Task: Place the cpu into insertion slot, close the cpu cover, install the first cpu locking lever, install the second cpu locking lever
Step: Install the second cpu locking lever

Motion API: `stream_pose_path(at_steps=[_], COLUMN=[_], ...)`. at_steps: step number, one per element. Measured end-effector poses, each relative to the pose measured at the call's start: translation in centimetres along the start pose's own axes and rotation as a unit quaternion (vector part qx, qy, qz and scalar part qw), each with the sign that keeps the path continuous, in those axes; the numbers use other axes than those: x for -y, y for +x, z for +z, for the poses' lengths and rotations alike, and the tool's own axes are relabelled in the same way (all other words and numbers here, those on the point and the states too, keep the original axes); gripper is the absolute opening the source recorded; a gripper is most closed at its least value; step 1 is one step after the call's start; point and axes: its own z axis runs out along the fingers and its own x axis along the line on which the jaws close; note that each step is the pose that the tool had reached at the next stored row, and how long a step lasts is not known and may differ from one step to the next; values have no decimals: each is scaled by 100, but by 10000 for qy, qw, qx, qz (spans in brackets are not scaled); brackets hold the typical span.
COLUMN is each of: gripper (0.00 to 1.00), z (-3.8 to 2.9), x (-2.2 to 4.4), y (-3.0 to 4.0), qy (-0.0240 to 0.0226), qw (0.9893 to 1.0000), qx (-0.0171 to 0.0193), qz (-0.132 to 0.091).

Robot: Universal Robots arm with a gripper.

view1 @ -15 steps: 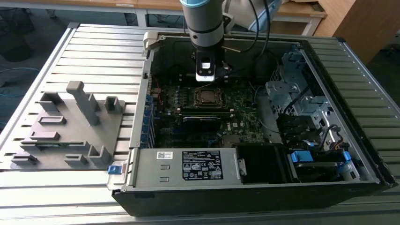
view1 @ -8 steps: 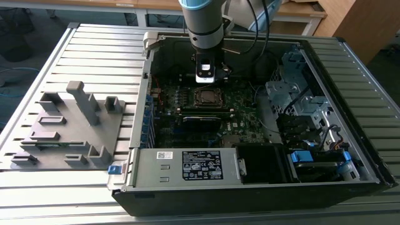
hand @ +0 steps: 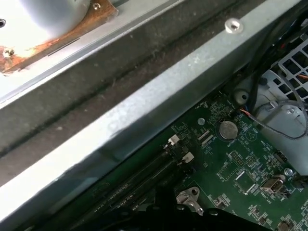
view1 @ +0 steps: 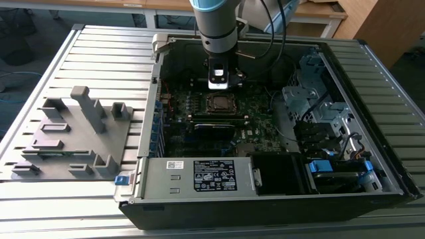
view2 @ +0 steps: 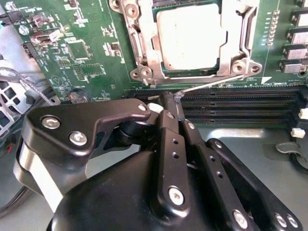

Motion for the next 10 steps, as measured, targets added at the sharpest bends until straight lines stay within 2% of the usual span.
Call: stream_pose_path(at_steps=[10], gripper=[10], z=[35], x=[-5], y=[-16], qy=[46], qw=[10000], qx=[36], qz=[-15])
